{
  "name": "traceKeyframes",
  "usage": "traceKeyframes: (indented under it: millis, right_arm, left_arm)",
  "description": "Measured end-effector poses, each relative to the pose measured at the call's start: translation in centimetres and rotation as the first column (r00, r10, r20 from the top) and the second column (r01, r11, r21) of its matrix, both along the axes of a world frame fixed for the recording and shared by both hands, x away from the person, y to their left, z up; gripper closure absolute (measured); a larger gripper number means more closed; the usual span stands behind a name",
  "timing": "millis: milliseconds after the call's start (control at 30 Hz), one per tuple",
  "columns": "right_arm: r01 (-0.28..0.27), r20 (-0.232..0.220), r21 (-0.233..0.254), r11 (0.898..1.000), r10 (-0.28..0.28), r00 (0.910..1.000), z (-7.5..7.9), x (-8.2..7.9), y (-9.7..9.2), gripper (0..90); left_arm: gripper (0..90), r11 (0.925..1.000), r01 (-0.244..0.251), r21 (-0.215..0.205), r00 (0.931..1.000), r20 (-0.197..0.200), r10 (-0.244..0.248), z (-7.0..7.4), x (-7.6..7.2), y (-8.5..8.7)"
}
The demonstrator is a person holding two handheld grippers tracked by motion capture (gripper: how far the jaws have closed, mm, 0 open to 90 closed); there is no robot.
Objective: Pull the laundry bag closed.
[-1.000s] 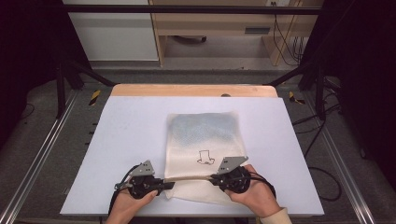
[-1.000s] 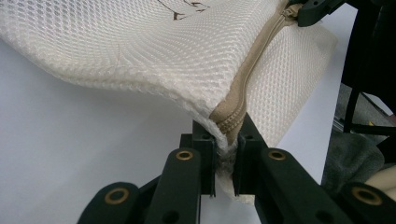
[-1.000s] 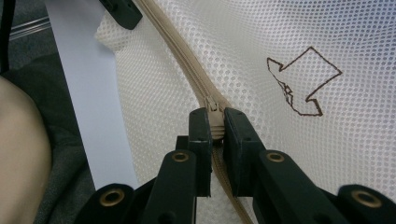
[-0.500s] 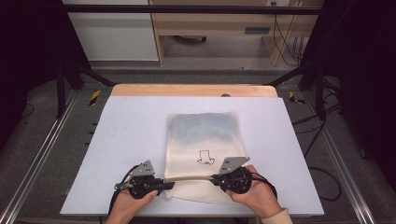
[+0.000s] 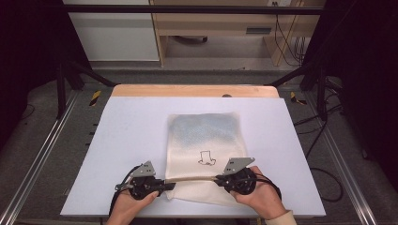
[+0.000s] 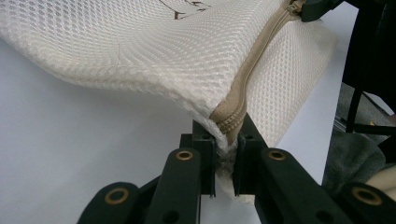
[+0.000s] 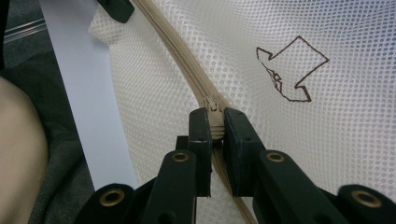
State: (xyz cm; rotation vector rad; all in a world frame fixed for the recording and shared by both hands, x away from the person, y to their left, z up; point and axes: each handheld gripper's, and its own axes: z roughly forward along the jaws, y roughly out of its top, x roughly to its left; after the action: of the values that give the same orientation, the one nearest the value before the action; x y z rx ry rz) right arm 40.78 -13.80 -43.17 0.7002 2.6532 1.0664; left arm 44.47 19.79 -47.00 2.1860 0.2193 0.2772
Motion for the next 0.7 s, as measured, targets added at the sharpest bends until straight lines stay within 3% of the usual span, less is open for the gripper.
traceKeyframes:
  millis: [700]
  right_arm:
    - [0.006, -0.001, 0.0, 1.0, -0.006, 1.0, -0.12, -0.26, -0.45, 82.2]
  left_arm:
    - [81.9, 1.0, -0.004, 0.001, 1.0, -0.002, 0.004, -0.08, -0.01, 0.0]
